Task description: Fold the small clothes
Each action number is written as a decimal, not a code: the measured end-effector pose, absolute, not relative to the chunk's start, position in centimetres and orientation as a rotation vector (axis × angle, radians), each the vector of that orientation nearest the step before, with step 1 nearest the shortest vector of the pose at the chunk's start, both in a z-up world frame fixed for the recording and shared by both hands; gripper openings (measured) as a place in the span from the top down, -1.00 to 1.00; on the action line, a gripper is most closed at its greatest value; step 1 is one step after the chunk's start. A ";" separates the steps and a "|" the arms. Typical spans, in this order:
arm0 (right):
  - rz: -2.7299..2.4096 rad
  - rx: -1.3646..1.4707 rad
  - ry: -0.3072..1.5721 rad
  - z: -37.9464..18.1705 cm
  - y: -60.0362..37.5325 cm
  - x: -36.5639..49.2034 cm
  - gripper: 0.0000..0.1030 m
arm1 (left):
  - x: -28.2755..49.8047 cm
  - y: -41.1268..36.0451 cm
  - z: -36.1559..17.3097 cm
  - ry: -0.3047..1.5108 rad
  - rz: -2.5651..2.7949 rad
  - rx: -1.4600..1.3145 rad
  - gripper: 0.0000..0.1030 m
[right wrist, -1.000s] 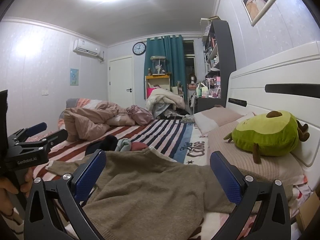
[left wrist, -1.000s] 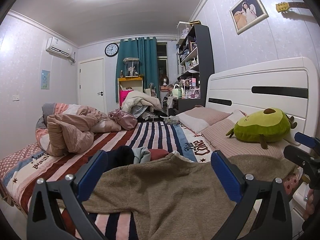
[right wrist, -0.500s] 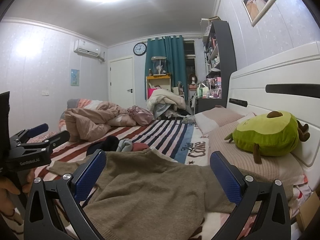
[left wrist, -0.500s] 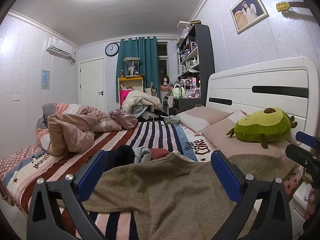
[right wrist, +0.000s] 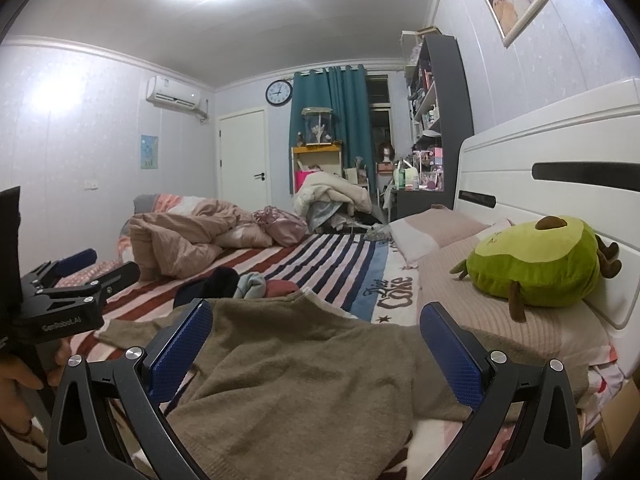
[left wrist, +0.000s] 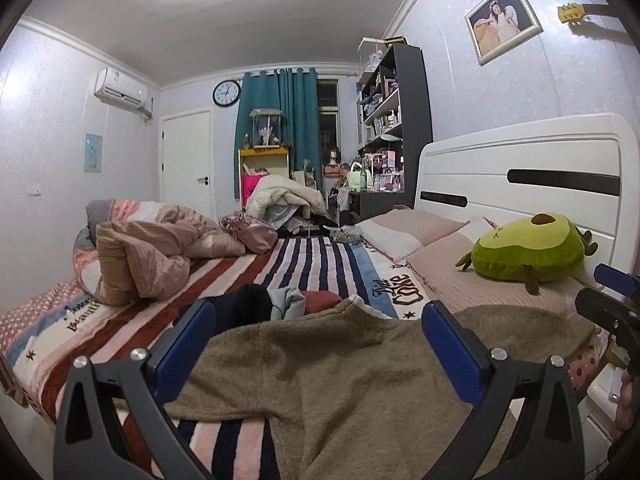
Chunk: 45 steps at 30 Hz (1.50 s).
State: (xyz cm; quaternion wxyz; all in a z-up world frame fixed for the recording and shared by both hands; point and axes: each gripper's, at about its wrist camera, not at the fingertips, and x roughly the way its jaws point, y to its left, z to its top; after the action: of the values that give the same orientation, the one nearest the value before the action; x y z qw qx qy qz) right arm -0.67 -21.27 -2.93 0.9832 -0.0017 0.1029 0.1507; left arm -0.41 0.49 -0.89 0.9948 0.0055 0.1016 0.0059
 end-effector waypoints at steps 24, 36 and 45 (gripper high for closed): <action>0.345 0.080 0.525 -11.8 -16.8 8.8 -1.00 | 9.8 21.6 -18.6 0.611 0.139 -0.464 -0.97; 0.356 0.067 0.550 -12.7 -15.8 11.0 -1.00 | 13.8 28.8 -25.5 0.595 0.106 -0.833 -0.41; 0.345 0.100 0.533 -12.3 -17.5 10.3 -1.00 | 14.0 30.9 -21.4 0.557 0.149 -0.762 0.89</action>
State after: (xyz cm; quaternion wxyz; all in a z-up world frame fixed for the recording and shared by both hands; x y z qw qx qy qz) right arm 10.34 -17.47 -12.34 0.9488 0.0494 0.2617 0.1697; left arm 14.00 30.88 -21.38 0.8879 -0.3668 0.2680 0.0718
